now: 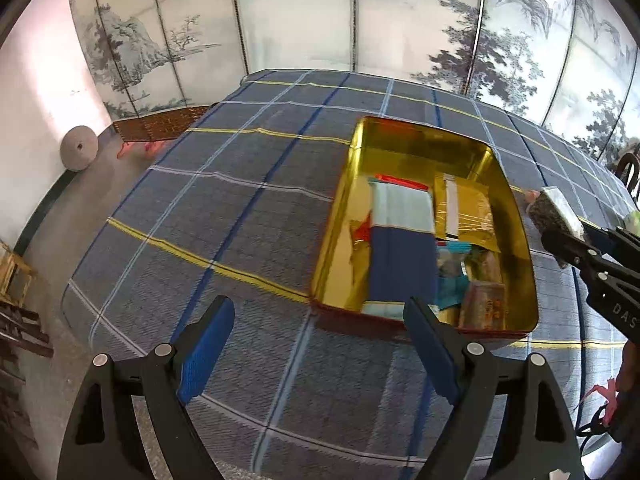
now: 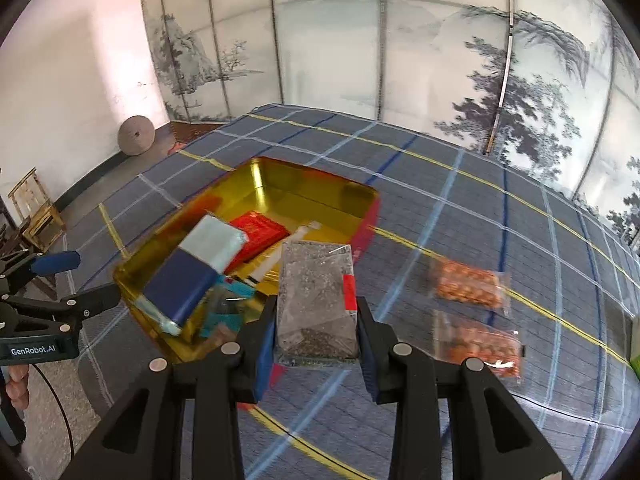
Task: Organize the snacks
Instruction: 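Carry the clear seed packet into the gold tin with the right gripper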
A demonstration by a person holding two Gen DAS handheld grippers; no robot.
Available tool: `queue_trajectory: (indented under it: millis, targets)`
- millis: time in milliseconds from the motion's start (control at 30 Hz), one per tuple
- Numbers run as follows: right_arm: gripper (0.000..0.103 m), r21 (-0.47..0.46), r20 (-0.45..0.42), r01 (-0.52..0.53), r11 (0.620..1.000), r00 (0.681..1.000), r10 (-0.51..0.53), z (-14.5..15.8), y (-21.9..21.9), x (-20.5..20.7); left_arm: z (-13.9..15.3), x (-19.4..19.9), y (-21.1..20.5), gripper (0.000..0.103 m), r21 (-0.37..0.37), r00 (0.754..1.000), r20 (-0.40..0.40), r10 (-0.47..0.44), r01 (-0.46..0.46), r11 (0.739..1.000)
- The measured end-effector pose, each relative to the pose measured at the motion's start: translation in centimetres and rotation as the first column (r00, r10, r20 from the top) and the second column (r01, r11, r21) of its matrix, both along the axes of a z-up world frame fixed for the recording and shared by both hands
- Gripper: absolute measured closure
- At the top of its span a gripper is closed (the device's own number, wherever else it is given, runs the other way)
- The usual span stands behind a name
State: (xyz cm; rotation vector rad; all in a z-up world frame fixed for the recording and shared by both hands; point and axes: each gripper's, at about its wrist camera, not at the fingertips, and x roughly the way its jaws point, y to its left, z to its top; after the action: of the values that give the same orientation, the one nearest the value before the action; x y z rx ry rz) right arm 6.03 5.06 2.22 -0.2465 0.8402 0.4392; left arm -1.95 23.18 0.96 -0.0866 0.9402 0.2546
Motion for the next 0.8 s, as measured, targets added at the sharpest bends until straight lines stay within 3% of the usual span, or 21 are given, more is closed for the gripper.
queue_trajectory:
  millis: [800]
  targets:
    - [0.068,-0.055,-0.052,-0.05,0.997,0.997,0.047,-2.5,5.0,0.7,-0.5,-1.9,4.7,0.018,-0.03,0.994,-0.01,0.106,-0.106,0.994]
